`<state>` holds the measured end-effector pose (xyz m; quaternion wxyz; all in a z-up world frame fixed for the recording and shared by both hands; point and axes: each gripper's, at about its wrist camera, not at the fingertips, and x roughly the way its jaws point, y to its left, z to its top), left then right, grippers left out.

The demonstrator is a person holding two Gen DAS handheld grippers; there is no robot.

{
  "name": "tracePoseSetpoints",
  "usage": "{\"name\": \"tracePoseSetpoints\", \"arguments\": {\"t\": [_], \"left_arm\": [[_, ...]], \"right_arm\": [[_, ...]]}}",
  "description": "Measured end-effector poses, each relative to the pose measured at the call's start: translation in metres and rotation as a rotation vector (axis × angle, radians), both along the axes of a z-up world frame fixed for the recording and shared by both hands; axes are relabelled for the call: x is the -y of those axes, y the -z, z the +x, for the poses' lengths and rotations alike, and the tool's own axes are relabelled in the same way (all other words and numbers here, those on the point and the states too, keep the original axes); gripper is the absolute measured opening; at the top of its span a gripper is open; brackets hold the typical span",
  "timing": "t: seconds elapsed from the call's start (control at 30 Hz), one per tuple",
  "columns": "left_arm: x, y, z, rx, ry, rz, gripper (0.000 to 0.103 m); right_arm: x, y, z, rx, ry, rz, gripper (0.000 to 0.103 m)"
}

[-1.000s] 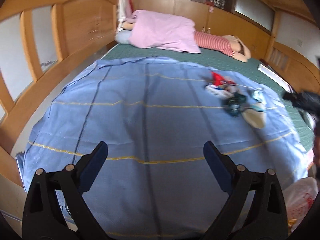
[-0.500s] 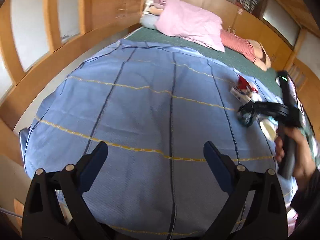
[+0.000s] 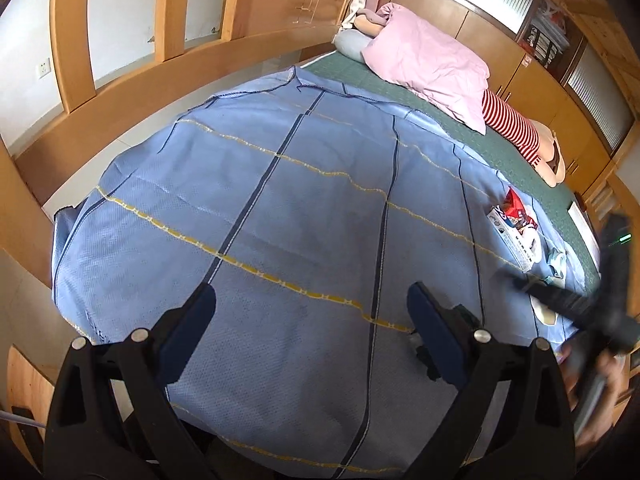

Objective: Collect trash
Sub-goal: 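Grasp the white paper cup with the right tool while the left reaches the dark green bag, then grasp the dark green plastic bag with the left tool while the right lifts the cup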

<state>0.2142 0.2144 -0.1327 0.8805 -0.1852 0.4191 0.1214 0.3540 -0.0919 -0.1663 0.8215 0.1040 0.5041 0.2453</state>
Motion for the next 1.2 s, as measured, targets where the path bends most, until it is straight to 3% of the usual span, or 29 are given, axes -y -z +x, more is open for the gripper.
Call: {"name": "tracePoseSetpoints", "arguments": {"t": [0.03,0.07,0.1,0.13,0.2,0.27,0.37,0.47,0.53,0.6,0.7,0.8,0.97,1.03,1.1,1.2], "left_arm": [[0.001,0.000,0.000,-0.001,0.003,-0.002,0.096],[0.002,0.001,0.001,-0.002,0.008,-0.005,0.096],[0.004,0.001,0.001,-0.005,0.017,-0.011,0.096],[0.005,0.002,0.002,-0.006,0.026,-0.015,0.096],[0.012,0.005,0.006,-0.012,0.069,-0.030,0.096],[0.019,0.007,0.009,-0.018,0.103,-0.040,0.096],[0.031,0.011,0.012,-0.028,0.147,-0.029,0.096],[0.039,0.015,0.014,-0.037,0.172,-0.008,0.096],[0.041,0.018,0.016,-0.045,0.178,-0.008,0.096],[0.040,0.021,0.018,-0.056,0.175,-0.019,0.096],[0.034,0.023,0.019,-0.062,0.154,-0.054,0.096],[0.032,0.021,0.019,-0.053,0.140,-0.064,0.096],[0.034,0.022,0.018,-0.059,0.144,-0.076,0.096],[0.037,0.023,0.020,-0.058,0.154,-0.082,0.096],[0.043,0.025,0.025,-0.047,0.189,-0.105,0.096],[0.060,0.031,0.039,-0.049,0.298,-0.142,0.096]], "right_arm": [[0.021,-0.013,0.003,0.070,0.110,-0.025,0.086],[0.052,-0.026,0.006,0.157,0.297,-0.113,0.091],[0.074,-0.031,0.008,0.184,0.438,-0.189,0.094],[0.093,-0.031,0.011,0.183,0.547,-0.242,0.094],[0.139,-0.018,0.022,0.090,0.734,-0.296,0.094],[0.163,0.004,0.030,-0.010,0.792,-0.253,0.094],[0.177,0.032,0.038,-0.118,0.791,-0.159,0.094],[0.166,0.042,0.045,-0.127,0.763,-0.146,0.093],[0.150,0.043,0.052,-0.089,0.708,-0.181,0.060],[0.139,0.046,0.056,-0.090,0.660,-0.183,0.041],[0.127,0.042,0.049,-0.086,0.560,-0.123,0.037],[0.101,0.041,0.038,-0.145,0.349,-0.032,0.037],[0.047,0.041,0.013,-0.154,0.027,-0.136,0.036],[0.039,0.039,0.010,-0.119,-0.001,-0.214,0.037],[0.046,0.032,0.005,-0.084,0.059,-0.274,0.061],[0.059,0.022,0.003,-0.065,0.168,-0.297,0.074]]}}
